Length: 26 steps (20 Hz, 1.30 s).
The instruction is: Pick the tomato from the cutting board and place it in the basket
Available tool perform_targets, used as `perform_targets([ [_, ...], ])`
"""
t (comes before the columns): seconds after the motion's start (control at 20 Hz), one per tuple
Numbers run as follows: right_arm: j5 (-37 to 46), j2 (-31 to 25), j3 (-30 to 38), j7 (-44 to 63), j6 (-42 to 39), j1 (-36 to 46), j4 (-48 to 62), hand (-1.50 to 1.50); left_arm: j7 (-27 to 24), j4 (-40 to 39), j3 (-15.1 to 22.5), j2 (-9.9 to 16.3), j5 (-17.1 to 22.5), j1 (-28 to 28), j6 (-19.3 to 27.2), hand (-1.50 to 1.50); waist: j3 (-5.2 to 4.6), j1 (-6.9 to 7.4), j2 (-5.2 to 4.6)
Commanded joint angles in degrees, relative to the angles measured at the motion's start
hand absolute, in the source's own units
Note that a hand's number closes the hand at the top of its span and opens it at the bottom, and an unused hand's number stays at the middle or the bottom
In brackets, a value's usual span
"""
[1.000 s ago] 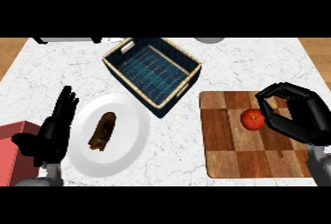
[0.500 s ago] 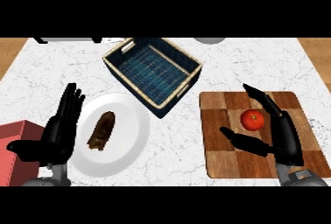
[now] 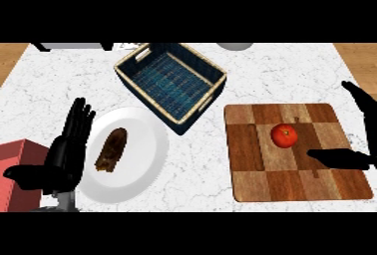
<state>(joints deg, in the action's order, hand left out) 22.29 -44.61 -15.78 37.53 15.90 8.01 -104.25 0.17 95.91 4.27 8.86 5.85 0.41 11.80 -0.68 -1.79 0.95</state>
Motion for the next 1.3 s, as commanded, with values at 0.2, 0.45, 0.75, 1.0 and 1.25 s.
perform_targets([
  [0.2,-14.6,-8.2,0.3,27.2,-24.8,9.2,-17.2,-1.50,0.7,1.1,0.0,0.4,1.0,-1.2,-1.6,0.00,0.36,1.64,-0.49],
  [0.45,-22.4,-5.2,3.0,36.9,-28.0,18.7,-14.2,-1.50,-1.0,0.6,0.5,-1.0,0.8,0.2,-1.8,0.00,0.55,2.69,-0.91],
  [0.75,-16.9,-6.4,-4.1,40.0,-27.2,16.3,-13.8,-1.50,1.6,-0.8,0.2,-1.6,-0.1,-3.0,-0.3,0.00,0.54,1.99,-0.90],
  [1.0,-13.1,-3.8,-6.1,36.3,-25.8,14.8,-9.6,-1.50,-0.4,-1.2,-1.3,-1.2,0.3,-3.2,-1.2,0.00,0.61,2.09,-1.00],
  [1.25,-8.3,0.1,-5.3,29.1,-24.1,11.6,-4.0,-1.50,-1.1,0.8,-0.7,-0.8,0.4,1.1,-2.9,0.00,0.66,2.14,-1.00],
])
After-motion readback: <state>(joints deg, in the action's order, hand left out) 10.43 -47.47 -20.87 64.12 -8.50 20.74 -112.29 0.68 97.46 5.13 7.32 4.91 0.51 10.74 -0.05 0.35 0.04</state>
